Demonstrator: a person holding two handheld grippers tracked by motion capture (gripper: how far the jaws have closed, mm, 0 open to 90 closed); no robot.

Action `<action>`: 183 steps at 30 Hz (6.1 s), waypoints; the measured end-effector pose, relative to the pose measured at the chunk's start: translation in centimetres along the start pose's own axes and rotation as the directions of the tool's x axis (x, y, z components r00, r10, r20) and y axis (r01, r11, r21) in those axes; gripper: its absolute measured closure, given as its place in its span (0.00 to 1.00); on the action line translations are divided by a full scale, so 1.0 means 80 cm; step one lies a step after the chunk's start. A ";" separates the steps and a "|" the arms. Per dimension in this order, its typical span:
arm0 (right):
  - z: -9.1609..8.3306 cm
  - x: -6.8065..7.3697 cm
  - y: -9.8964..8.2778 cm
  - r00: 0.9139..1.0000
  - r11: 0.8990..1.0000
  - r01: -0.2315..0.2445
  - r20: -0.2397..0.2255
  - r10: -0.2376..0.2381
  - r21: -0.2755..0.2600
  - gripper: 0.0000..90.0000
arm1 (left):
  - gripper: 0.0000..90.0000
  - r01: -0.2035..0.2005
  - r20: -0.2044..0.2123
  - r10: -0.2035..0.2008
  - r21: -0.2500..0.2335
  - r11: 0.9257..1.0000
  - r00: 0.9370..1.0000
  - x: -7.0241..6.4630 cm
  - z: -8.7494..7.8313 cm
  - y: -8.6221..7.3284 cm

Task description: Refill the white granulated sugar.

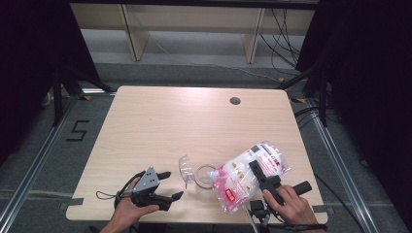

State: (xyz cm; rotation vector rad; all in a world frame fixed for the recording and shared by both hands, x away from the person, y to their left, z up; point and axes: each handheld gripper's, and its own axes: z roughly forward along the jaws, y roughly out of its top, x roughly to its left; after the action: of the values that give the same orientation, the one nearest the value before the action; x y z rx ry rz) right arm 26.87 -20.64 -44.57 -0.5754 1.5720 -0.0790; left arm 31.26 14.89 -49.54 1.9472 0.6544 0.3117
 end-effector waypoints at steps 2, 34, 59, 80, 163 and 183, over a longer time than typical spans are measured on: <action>0.000 0.000 0.000 1.000 1.000 -0.002 0.000 0.002 0.001 0.64 | 0.21 0.002 0.000 -0.002 0.000 1.000 1.000 0.000 0.000 0.000; -0.001 -0.003 0.001 0.999 0.999 0.040 -0.013 -0.039 0.019 0.67 | 0.21 -0.004 0.001 0.004 0.001 1.000 1.000 0.001 0.000 -0.001; -0.003 -0.008 0.001 0.999 0.999 0.043 -0.010 -0.043 0.021 0.68 | 0.21 -0.013 -0.005 0.013 0.017 1.000 1.000 0.002 -0.002 -0.001; -0.003 -0.010 0.001 0.998 0.998 0.060 -0.008 -0.060 0.013 0.69 | 0.21 0.010 -0.003 -0.010 0.003 1.000 1.000 -0.001 -0.001 -0.001; -0.007 -0.014 -0.003 0.998 0.998 0.066 0.022 -0.066 0.011 0.75 | 0.22 0.016 0.001 -0.015 -0.005 1.000 1.000 -0.001 0.000 -0.002; -0.008 -0.014 -0.004 0.998 0.998 0.067 0.021 -0.067 0.015 0.75 | 0.21 0.009 -0.001 -0.009 -0.001 1.000 1.000 0.000 -0.002 -0.001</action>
State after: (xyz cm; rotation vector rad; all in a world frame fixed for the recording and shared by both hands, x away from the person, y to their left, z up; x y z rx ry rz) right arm 26.32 -20.64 -43.32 -0.6159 1.5306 -0.1344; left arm 31.15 15.00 -49.57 1.9424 0.6629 0.3070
